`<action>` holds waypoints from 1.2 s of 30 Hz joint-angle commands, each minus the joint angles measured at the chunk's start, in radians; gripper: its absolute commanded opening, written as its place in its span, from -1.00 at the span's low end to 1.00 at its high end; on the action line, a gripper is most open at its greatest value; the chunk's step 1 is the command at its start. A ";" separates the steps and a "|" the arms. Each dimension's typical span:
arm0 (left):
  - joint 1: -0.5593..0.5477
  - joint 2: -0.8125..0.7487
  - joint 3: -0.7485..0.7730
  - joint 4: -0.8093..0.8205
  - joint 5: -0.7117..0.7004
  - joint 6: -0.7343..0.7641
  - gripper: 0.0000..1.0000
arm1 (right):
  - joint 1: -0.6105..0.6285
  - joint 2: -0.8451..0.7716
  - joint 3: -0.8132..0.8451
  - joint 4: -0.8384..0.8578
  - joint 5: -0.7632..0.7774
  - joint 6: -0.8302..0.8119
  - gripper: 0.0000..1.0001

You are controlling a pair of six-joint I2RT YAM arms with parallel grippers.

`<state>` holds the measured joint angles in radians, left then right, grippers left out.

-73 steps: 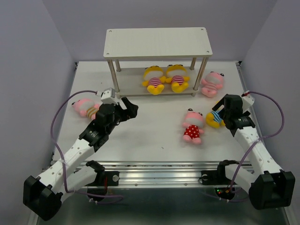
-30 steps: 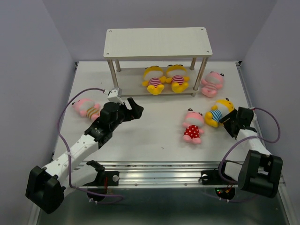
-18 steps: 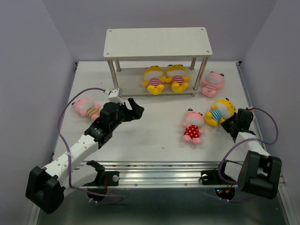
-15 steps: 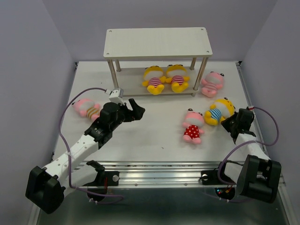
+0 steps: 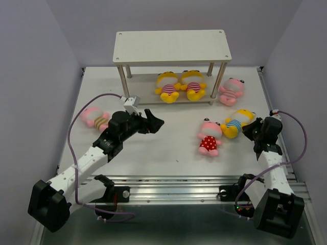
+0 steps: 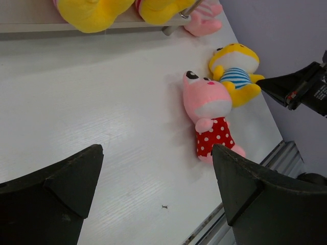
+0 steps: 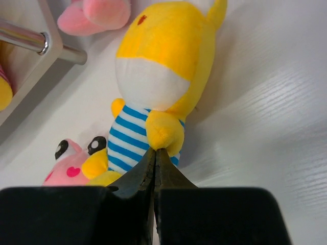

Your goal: Place and organize the stuffed toys onto the shelf

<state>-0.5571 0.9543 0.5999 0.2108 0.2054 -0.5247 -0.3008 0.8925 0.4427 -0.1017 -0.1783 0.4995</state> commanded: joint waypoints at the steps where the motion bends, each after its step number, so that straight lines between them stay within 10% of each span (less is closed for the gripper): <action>1: -0.020 0.020 0.001 0.116 0.115 -0.003 0.98 | -0.006 -0.050 0.096 -0.042 -0.066 -0.045 -0.99; 24: -0.173 0.247 0.155 0.177 0.152 -0.130 0.98 | 0.014 -0.201 0.324 -0.066 -0.535 0.019 -0.99; 36: -0.173 0.377 0.267 0.294 0.264 -0.363 0.98 | 0.205 -0.184 0.310 0.013 -0.474 0.037 -0.99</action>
<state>-0.7292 1.2850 0.7826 0.3775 0.3927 -0.7837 -0.1535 0.7086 0.7155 -0.1856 -0.6666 0.5282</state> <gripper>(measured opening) 0.986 0.016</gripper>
